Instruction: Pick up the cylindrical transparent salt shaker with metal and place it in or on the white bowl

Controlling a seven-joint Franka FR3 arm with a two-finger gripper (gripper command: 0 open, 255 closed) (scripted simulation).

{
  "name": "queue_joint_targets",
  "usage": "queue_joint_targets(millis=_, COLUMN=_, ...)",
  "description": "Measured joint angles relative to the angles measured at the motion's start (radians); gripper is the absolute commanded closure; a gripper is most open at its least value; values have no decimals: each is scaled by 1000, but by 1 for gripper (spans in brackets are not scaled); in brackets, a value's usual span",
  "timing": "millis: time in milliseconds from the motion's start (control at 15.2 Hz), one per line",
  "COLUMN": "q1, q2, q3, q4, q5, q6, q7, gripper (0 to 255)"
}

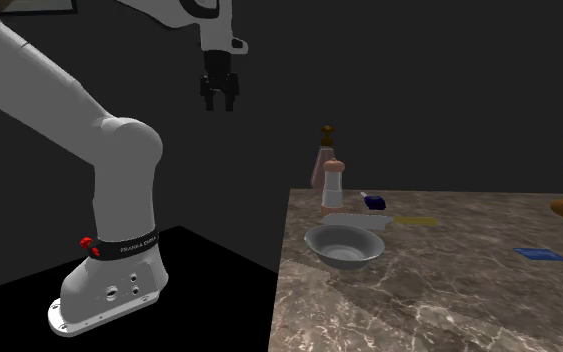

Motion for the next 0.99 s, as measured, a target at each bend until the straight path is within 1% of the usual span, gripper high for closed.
queue_joint_targets(millis=66, q1=0, q2=0, q3=0, q4=0, q5=0, q6=0, q7=0, gripper=0)
queue_joint_targets(millis=198, q1=-9, q2=28, q3=-22, q4=2, q5=-12, q6=23, q7=-24, gripper=0)
queue_joint_targets(millis=396, q1=-30, q2=95, q3=-78, q4=13, q5=-39, q6=72, q7=-85, gripper=0)
queue_joint_targets(millis=792, q1=-62, q2=275, q3=-183, q4=73, q5=-70, q6=177, q7=-207, gripper=0)
queue_joint_targets(millis=990, q1=-73, q2=368, q3=-232, q4=128, q5=-72, q6=207, q7=-267, gripper=0)
